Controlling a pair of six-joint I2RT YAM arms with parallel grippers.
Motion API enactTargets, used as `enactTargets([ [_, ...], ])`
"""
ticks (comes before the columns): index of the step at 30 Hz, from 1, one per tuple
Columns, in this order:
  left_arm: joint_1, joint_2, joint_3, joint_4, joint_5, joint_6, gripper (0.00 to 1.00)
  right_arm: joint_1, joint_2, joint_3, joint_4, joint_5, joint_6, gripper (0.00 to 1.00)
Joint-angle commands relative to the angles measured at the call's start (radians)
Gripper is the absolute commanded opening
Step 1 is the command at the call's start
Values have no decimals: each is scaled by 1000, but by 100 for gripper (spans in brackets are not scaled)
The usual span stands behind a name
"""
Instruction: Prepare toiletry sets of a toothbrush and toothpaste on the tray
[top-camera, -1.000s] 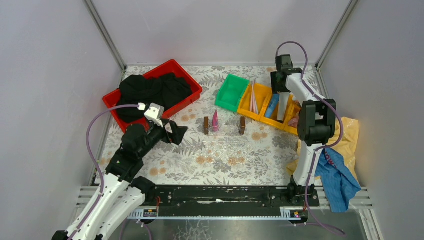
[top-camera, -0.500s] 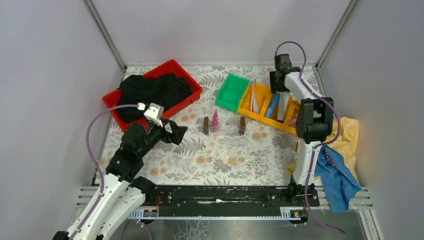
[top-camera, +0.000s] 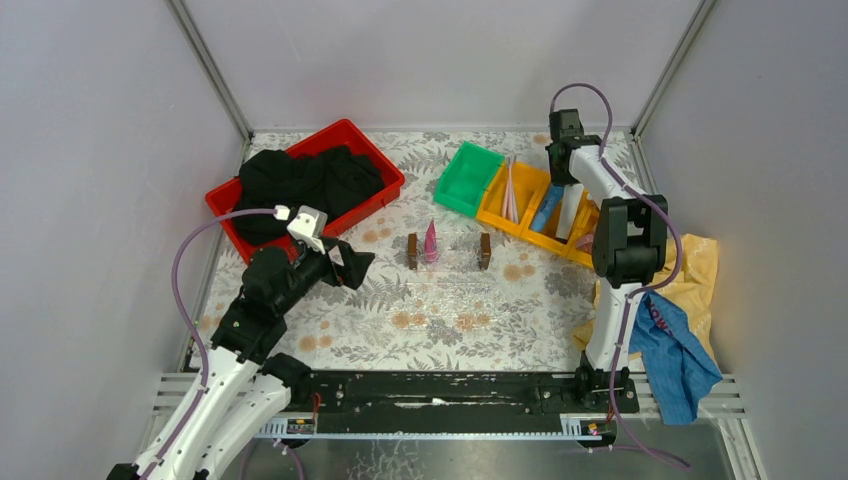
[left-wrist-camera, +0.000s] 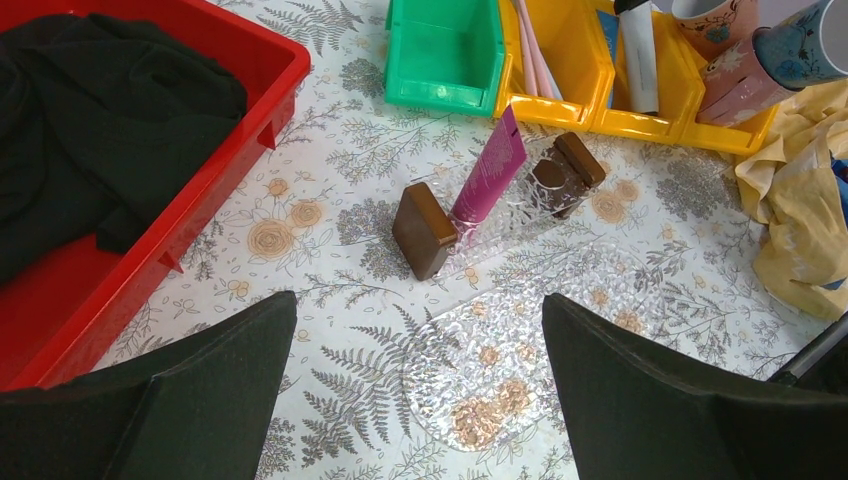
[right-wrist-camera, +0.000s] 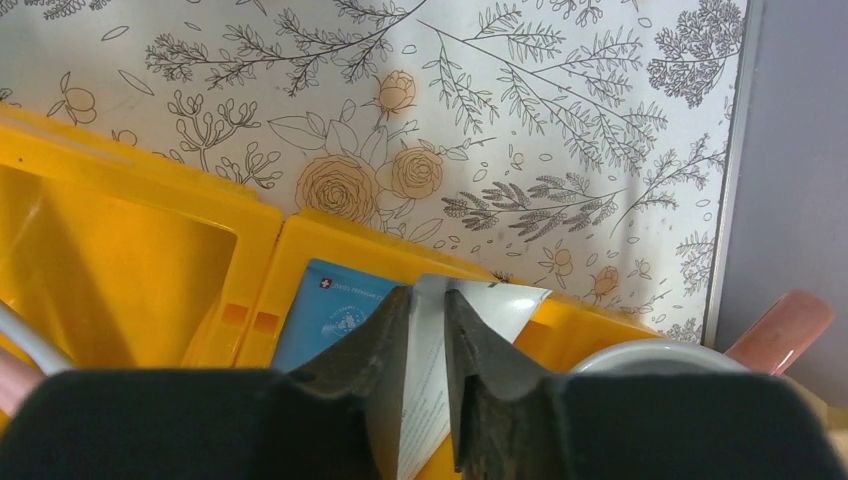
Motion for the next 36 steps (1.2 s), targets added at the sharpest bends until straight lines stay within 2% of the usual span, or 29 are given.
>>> enactTargets([
  [1,9,-1,-7,20,17,14,100,-6,-56,-24,10,11,-14,22],
  [8,12,-2,-7,20,19,14,100,-5,-108,-60,14,-25,-14,7],
  [14,13,-4,-7,20,19,13,100,-6,-175,-75,14,-77,-13,7],
  [15,12,-6,-8,20,17,13,100,-11,-183,-72,13,-85,-24,9],
  [17,12,-6,-8,19,18,13,100,-36,-194,-55,0,-157,-55,21],
  [21,13,-11,-8,20,15,13,100,-110,-167,27,-99,-412,-176,63],
  [23,12,-11,-10,20,15,13,100,-134,-136,82,-162,-485,-254,79],
  [24,12,-12,-10,20,14,13,100,-144,-118,113,-193,-517,-295,83],
  [25,13,-11,-10,20,15,13,100,-150,-95,149,-232,-534,-326,87],
  [29,14,-4,-7,20,19,13,100,-160,4,287,-369,-589,-434,89],
  [36,15,-2,-10,20,16,14,100,-170,95,340,-398,-600,-506,89],
])
